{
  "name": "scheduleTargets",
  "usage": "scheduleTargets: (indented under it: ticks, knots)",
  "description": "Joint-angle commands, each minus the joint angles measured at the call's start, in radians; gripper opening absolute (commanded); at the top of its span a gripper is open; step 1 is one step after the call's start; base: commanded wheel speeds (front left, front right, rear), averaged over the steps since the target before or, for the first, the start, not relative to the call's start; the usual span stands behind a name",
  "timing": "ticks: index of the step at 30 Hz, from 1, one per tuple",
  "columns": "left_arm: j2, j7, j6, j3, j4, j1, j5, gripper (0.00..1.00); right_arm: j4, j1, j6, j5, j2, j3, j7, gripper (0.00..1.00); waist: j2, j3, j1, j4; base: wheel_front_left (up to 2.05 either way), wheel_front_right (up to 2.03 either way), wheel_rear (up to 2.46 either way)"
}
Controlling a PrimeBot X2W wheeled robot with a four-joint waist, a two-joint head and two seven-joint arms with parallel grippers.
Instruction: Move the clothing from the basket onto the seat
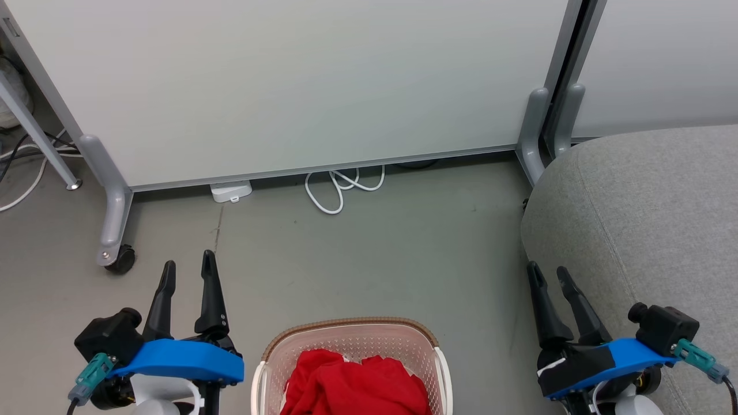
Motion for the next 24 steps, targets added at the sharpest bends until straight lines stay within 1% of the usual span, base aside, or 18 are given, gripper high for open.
scheduleTargets:
  ticks: [1, 12, 24]
  knots:
    - [0.007, -0.008, 0.004, -0.002, -0.004, -0.024, 0.024, 1.0, -0.006, -0.026, 0.002, -0.023, -0.007, 0.005, -0.008, 1.0, 0.0, 0.0, 0.0, 0.0, 0.0, 0.0, 0.0]
    - [0.016, -0.035, 0.015, -0.03, 0.015, -0.03, 0.135, 1.0, 0.014, -0.026, 0.002, -0.143, -0.008, 0.009, -0.035, 1.0, 0.0, 0.001, 0.0, 0.003, 0.0, 0.0, 0.0]
    - [0.019, -0.062, 0.021, -0.051, 0.033, -0.034, 0.239, 1.0, 0.029, -0.029, 0.002, -0.271, -0.009, -0.021, -0.062, 1.0, 0.0, 0.002, 0.0, 0.005, 0.0, 0.0, 0.0]
